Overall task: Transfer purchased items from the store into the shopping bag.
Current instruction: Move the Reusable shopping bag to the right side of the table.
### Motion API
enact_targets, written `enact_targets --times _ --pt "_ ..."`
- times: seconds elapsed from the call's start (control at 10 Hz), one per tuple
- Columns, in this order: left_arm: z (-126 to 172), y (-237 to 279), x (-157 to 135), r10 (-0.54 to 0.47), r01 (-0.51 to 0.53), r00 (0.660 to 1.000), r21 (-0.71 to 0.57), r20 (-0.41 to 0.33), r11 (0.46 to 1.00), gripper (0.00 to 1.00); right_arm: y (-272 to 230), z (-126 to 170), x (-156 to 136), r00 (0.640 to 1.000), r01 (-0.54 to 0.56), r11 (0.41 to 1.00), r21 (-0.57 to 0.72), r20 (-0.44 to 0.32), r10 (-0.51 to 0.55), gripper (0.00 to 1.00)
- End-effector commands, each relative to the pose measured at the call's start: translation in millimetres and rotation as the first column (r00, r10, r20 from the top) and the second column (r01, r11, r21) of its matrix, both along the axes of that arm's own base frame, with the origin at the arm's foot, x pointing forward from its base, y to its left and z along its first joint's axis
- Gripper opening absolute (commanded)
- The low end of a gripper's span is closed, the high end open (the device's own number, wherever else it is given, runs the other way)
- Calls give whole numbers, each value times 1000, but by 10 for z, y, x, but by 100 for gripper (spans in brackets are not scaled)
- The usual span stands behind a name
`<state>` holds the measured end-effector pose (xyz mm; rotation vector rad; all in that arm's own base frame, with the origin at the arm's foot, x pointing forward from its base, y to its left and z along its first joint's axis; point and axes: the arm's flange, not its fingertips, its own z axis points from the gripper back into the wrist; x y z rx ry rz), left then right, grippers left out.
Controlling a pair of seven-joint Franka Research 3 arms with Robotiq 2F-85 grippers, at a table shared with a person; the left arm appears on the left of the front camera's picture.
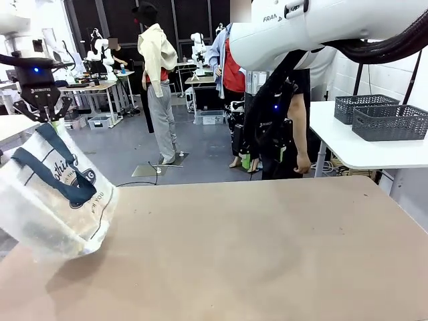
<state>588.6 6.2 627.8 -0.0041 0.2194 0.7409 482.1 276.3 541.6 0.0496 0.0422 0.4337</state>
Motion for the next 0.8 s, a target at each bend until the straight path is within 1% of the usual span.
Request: enact_targets --times 0.0,0.2,0.4,0.7 --pt "225 137 272 100 -98 995 69 -22 993 0 -19 -11 -36 1000 7 1000 6 -7 -7 100" --pt "187 329 369 158 -153 987 92 -43 984 0 -19 -11 -36 1000 7 1000 6 -7 -7 100" --pt "179 518 362 180 -171 981 123 -72 978 0 -19 -11 -36 1000 7 1000 6 -7 -7 100" --pt "209 760 314 256 -241 964 166 -77 956 0 -19 -11 -36 1000 7 1000 6 -7 -7 100"
